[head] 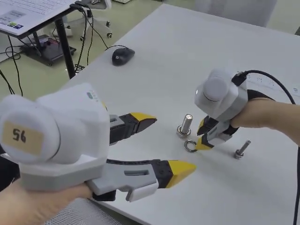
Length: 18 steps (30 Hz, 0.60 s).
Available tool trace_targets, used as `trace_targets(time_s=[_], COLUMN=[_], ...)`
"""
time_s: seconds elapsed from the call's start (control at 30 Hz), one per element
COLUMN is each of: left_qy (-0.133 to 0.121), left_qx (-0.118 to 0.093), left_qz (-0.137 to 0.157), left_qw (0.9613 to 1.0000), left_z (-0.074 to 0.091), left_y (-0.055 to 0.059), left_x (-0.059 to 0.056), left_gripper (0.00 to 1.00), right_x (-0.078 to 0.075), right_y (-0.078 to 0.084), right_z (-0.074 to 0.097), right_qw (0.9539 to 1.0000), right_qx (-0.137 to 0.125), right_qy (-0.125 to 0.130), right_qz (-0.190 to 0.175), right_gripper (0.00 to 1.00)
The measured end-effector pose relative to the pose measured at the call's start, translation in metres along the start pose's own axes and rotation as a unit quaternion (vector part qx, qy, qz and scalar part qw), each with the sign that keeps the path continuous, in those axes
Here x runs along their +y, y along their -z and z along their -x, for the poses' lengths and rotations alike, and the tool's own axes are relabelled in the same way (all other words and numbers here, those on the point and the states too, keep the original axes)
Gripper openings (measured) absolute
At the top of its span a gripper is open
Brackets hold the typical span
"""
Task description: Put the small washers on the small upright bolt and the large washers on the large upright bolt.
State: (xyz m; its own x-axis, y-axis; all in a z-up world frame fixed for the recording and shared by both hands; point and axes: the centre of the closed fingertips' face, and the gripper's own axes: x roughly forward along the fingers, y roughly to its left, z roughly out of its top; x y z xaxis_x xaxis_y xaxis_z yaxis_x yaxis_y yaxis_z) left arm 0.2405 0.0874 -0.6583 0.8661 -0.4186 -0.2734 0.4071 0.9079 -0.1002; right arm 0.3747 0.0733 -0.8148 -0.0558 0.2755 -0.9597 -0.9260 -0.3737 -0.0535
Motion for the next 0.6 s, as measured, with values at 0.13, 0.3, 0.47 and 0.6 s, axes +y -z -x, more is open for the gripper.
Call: trace_targets(time_s=[0.13, 0.3, 0.47, 0.6], left_qy=[0.000, -0.001, -0.002, -0.004], left_qx=[0.001, 0.001, -0.001, -0.001], left_qz=[0.000, 0.000, 0.002, 0.003], left_qw=[1.0000, 1.0000, 1.0000, 1.0000], left_z=[0.001, 0.001, 0.002, 0.003], left_y=[0.000, 0.000, 0.000, 0.000], left_x=[0.000, 0.001, 0.002, 0.004], left_gripper=[0.60, 0.60, 0.60, 0.59], right_x=[0.003, 0.005, 0.007, 0.005], right_y=[0.001, -0.003, -0.005, -0.004], right_z=[-0.004, -0.008, -0.014, -0.014], right_qw=[1.0000, 0.9999, 0.9992, 0.9989], right_qx=[0.003, -0.008, -0.013, -0.013], right_qy=[-0.003, -0.004, -0.013, -0.016], right_qz=[-0.001, -0.011, -0.036, -0.041], right_gripper=[0.28, 0.29, 0.32, 0.32])
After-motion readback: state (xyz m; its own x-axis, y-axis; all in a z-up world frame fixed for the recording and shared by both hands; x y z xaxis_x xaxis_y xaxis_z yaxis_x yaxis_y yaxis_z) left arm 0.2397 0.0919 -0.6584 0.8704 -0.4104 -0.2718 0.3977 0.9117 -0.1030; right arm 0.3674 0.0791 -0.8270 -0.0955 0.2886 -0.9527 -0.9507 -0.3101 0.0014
